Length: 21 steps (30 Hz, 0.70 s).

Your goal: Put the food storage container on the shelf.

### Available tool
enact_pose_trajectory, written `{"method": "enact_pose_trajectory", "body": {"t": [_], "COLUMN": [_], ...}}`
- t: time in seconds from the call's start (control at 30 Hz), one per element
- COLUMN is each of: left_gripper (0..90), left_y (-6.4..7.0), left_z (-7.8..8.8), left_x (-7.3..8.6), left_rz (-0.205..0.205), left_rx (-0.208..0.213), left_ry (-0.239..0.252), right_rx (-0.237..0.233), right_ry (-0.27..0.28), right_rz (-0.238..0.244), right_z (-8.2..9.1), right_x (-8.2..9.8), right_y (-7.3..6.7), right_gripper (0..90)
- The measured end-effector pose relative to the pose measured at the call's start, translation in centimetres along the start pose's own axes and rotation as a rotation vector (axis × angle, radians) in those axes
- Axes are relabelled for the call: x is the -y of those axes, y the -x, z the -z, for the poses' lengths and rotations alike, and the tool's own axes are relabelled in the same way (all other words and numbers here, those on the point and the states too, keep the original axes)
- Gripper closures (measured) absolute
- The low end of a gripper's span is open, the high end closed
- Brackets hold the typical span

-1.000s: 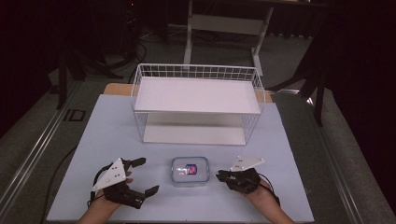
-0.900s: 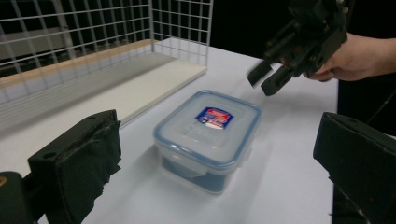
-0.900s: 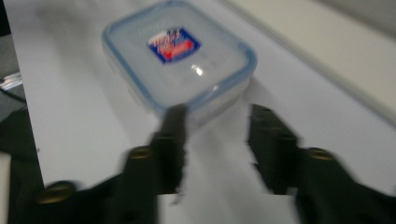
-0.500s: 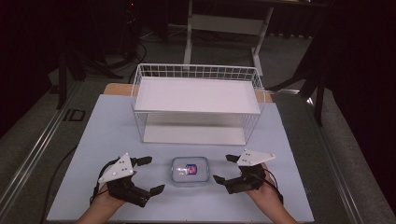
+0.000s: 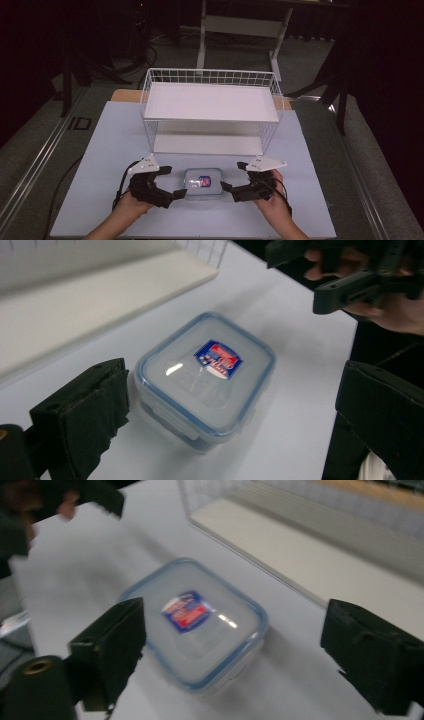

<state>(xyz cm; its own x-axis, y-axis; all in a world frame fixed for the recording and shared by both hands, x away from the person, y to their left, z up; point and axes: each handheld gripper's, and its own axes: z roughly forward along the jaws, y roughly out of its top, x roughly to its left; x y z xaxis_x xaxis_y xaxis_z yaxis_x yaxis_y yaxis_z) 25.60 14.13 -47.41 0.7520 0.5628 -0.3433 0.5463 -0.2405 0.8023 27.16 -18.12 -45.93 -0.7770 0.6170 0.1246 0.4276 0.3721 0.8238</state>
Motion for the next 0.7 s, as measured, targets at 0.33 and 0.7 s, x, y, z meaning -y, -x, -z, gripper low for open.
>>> {"method": "enact_pose_trajectory", "body": {"t": [0.33, 0.7], "left_gripper": [1.8, 5.6], "left_y": [-2.2, -3.3], "left_z": [-2.9, -4.3], "left_x": [0.5, 2.2], "left_rz": [0.193, 0.359], "left_rx": [-0.011, -0.022], "left_ry": [-0.078, -0.113], "right_rx": [-0.051, -0.116], "right_ry": [-0.087, -0.204], "right_rz": [-0.278, -0.448], "right_z": [-2.6, -4.8], "right_x": [0.6, 2.1], "right_y": [1.6, 2.8], "right_gripper": [10.6, 18.1]}}
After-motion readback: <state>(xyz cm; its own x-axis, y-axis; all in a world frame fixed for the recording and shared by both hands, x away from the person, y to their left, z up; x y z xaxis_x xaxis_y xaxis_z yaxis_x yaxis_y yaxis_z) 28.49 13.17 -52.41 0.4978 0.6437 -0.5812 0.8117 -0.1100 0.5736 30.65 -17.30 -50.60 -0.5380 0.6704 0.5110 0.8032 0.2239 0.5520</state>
